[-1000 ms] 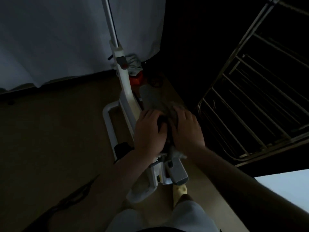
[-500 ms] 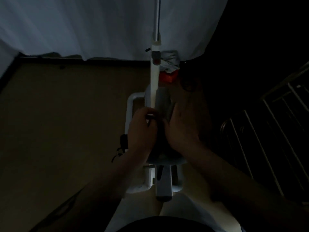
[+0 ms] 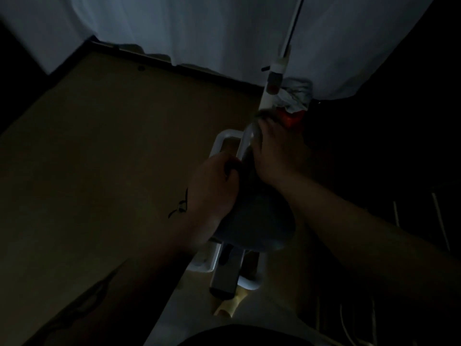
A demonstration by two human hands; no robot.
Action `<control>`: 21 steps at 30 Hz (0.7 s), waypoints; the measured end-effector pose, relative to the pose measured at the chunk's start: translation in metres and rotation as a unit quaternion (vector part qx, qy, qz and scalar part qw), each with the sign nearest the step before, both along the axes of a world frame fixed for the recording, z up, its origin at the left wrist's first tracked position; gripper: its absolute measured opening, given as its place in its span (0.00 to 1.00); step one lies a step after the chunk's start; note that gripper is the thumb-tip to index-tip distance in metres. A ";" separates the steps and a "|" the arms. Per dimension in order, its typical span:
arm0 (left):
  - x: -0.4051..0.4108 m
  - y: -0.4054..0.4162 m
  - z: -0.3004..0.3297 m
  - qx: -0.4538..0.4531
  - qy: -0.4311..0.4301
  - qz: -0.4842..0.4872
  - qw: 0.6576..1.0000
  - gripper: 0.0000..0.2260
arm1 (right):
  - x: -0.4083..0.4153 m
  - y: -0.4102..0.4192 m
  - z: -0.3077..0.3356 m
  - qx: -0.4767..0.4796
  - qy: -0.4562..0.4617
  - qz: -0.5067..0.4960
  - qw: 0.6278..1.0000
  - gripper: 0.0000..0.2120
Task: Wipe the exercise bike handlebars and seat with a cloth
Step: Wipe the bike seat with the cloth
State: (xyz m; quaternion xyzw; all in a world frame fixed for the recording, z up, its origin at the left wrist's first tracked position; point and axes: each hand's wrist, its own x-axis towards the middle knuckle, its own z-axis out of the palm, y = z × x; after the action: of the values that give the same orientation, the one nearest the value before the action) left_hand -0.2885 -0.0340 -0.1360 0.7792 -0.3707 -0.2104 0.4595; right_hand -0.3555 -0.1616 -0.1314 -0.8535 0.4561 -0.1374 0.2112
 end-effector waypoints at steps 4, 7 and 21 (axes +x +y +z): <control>-0.003 0.003 0.005 0.005 0.000 0.036 0.999 0.08 | 0.000 -0.006 0.002 -0.047 -0.055 0.150 0.986 0.08; 0.001 0.007 0.002 0.013 0.041 0.077 0.996 0.09 | -0.022 0.000 0.010 -0.061 -0.013 0.318 0.946 0.09; -0.010 0.065 -0.024 -0.081 0.265 0.145 0.950 0.14 | -0.012 0.041 0.028 -0.022 0.045 0.275 0.960 0.13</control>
State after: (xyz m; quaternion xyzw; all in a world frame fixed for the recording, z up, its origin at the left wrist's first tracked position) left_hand -0.2989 0.0310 -0.1600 0.7011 -0.1341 -0.3095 0.6283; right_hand -0.3677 -0.1205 -0.1037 -0.9557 0.2094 -0.0455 0.2016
